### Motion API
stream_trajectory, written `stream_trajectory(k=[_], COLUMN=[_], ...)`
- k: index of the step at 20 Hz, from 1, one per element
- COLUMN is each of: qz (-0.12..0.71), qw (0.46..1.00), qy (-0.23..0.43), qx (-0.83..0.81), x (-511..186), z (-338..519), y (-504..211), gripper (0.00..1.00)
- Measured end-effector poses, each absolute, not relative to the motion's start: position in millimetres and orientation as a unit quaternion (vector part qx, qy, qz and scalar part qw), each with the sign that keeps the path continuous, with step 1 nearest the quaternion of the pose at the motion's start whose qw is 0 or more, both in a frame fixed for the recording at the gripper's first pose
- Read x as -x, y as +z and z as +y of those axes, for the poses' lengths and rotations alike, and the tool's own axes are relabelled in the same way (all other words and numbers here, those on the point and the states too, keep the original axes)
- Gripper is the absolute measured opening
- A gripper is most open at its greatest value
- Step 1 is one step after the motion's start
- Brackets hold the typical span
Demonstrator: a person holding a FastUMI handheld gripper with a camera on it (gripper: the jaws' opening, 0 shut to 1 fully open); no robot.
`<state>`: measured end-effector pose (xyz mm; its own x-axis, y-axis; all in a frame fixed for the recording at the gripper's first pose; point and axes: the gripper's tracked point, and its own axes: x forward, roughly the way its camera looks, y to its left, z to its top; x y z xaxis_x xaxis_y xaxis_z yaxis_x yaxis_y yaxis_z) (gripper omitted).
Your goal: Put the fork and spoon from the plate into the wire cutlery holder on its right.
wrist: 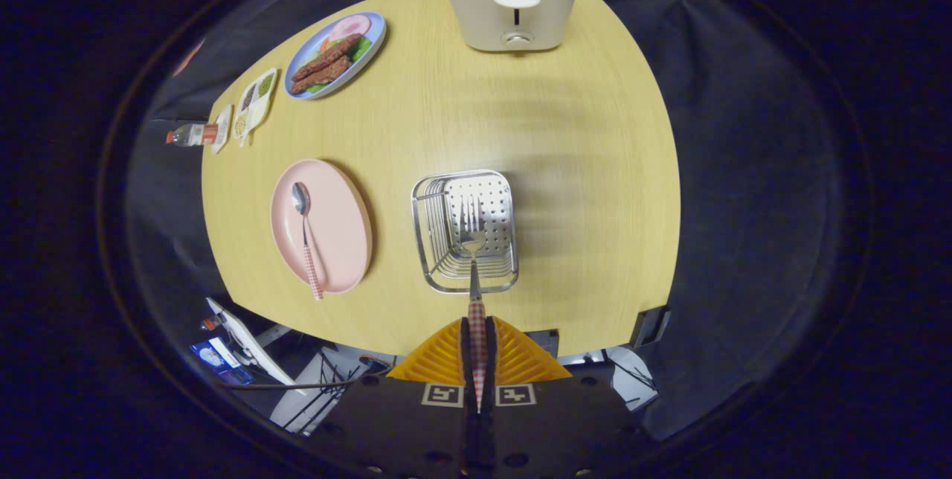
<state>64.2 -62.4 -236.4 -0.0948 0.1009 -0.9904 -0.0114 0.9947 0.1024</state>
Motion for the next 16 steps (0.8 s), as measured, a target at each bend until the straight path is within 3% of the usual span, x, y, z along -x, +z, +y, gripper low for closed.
stream_trajectory(k=[5, 9, 11, 13, 16], qz=[0.752, 0.737, 0.716, 0.68, 0.606], qw=[0.657, 0.674, 0.695, 0.73, 0.792], qy=[0.033, 0.035, 0.042, 0.055, 0.07], qx=[-0.04, -0.043, -0.048, -0.041, -0.019], x=[-70, -76, -82, -90, -100], z=[-59, -59, -57, -56, -49], y=[-245, -242, -235, -224, -201], gripper=[0.04, 0.15, 0.29, 0.57, 0.83])
